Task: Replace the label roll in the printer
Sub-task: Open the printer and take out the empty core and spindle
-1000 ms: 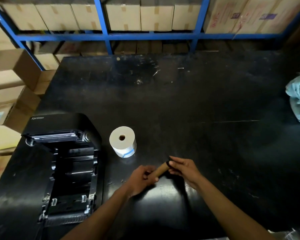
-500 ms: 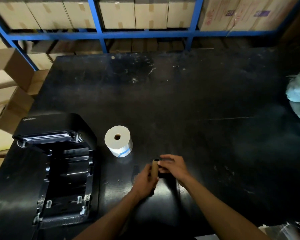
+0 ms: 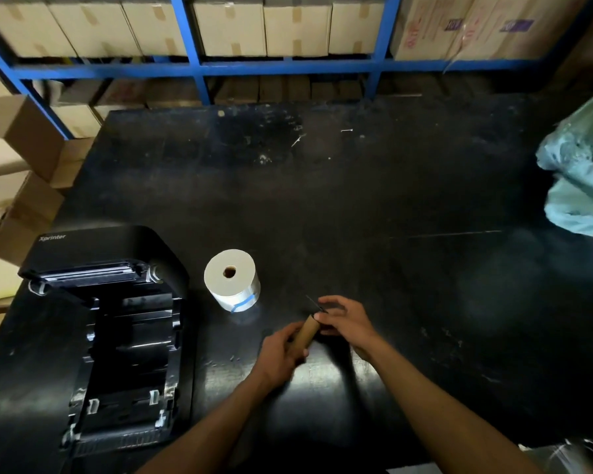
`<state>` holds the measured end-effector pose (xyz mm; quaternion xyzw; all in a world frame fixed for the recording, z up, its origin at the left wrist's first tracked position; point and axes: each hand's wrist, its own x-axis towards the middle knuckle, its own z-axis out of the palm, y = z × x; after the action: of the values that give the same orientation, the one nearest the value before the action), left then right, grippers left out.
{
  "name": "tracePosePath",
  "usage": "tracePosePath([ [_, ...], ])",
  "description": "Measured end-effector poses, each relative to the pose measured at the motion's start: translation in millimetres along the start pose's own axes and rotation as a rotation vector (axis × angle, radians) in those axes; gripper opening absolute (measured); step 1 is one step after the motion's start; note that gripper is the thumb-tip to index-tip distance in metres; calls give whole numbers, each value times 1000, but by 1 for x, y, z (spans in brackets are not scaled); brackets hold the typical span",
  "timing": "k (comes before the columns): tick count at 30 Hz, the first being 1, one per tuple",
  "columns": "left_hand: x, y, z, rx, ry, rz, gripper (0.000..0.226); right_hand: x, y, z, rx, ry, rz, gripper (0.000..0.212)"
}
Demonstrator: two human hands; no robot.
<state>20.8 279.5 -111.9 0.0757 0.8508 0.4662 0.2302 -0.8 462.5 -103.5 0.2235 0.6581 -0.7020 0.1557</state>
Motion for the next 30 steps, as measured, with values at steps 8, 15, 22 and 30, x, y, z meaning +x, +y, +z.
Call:
tracePosePath([
  [8,10,2,-1,-93,10,-84,52,0,2,1,61,5,-12,38],
  [15,27,11,-8,-496,221,-350,39,-10,22,12,-89,-103,164,18],
  [22,39,25,-9,-602,232,-387,41,-26,36,14,-166,-79,61,32],
  [30,45,23,-12,-526,259,-397,38,-21,37,9,-215,-52,-13,38],
])
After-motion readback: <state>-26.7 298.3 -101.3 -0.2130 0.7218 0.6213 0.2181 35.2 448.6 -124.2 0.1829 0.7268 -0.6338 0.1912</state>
